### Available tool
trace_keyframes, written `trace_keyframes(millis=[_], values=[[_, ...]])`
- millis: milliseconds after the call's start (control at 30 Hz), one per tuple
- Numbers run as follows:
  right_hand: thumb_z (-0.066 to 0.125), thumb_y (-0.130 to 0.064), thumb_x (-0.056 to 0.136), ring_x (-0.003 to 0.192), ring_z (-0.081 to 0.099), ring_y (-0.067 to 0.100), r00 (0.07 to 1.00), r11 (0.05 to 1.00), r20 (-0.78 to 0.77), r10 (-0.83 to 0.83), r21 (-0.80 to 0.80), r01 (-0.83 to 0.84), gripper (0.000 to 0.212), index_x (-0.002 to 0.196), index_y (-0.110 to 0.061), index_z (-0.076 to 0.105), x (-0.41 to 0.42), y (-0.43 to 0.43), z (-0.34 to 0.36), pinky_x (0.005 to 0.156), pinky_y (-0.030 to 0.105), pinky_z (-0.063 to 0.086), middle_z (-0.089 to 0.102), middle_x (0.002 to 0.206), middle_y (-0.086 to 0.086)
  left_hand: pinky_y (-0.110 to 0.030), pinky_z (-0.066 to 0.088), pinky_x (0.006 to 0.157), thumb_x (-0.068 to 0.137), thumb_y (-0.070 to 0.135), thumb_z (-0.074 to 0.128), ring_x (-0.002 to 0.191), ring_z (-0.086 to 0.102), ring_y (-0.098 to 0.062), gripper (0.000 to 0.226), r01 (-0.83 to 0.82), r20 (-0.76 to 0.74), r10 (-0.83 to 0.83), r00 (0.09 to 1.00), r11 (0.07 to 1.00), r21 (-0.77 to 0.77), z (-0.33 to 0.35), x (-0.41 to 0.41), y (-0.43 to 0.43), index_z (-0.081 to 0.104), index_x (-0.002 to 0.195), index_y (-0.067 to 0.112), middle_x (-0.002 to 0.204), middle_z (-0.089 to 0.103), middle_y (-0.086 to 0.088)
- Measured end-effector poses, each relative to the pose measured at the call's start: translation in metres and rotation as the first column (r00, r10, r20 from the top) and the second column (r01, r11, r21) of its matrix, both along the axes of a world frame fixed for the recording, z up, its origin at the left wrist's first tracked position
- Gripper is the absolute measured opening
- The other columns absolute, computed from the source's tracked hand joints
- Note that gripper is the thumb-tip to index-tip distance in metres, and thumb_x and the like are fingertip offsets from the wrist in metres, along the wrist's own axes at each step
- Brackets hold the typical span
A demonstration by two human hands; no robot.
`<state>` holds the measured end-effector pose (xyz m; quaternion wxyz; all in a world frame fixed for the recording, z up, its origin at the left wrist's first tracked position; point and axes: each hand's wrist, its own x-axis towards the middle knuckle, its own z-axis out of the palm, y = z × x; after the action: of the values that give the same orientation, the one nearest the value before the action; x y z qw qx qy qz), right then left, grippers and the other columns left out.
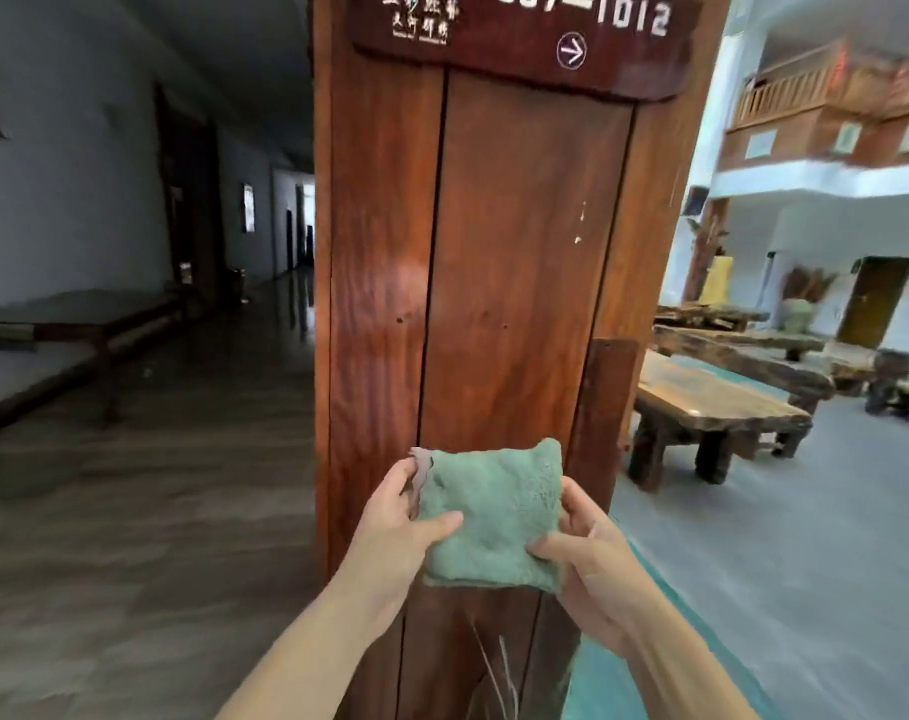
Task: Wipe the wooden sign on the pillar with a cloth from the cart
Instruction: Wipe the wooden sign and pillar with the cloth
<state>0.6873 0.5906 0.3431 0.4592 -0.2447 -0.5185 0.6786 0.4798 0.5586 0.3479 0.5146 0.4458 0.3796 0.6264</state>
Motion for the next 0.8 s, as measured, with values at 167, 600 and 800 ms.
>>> trace_keyframes(millis=[167,600,800], values=[[0.059,0.020,0.073,0.110,0.070,0.037,1.000,0.984,0.008,-0.011,0.178,0.010,0.056,0.117,-0.016,0.066,0.044,0.070,0.105,0.082,0.051,0.059,0.073,0.118,0.016,-0.045,0.058,0.094,0.084,-0.012,0.067,0.110,0.072,-0.020,0.050,-0.016,-0.077,0.029,0.997,0.985,0.170,0.099,0.043,0.061,0.062,0.121,0.022,0.117,0.076,-0.002],[0.055,0.024,0.080,0.097,0.074,0.029,0.985,0.845,-0.053,-0.164,0.507,0.168,0.046,0.110,-0.011,0.063,0.037,0.169,0.276,0.072,0.040,0.060,0.075,0.107,0.011,-0.037,0.059,0.088,0.082,-0.004,0.072,0.105,0.073,-0.016,0.043,-0.037,-0.259,0.214,0.942,0.831,0.556,0.283,0.037,0.175,0.067,0.110,0.027,0.110,0.078,0.001],[0.062,0.018,0.082,0.093,0.077,0.020,0.841,0.573,-0.054,-0.539,0.708,0.413,0.057,0.125,-0.020,0.057,0.024,0.209,0.354,0.070,0.034,0.064,0.075,0.113,0.008,-0.022,0.057,0.080,0.077,0.004,0.075,0.093,0.072,-0.003,0.031,-0.021,-0.315,0.392,0.864,0.653,0.757,0.366,0.038,0.242,0.064,0.096,0.025,0.096,0.076,0.013]])
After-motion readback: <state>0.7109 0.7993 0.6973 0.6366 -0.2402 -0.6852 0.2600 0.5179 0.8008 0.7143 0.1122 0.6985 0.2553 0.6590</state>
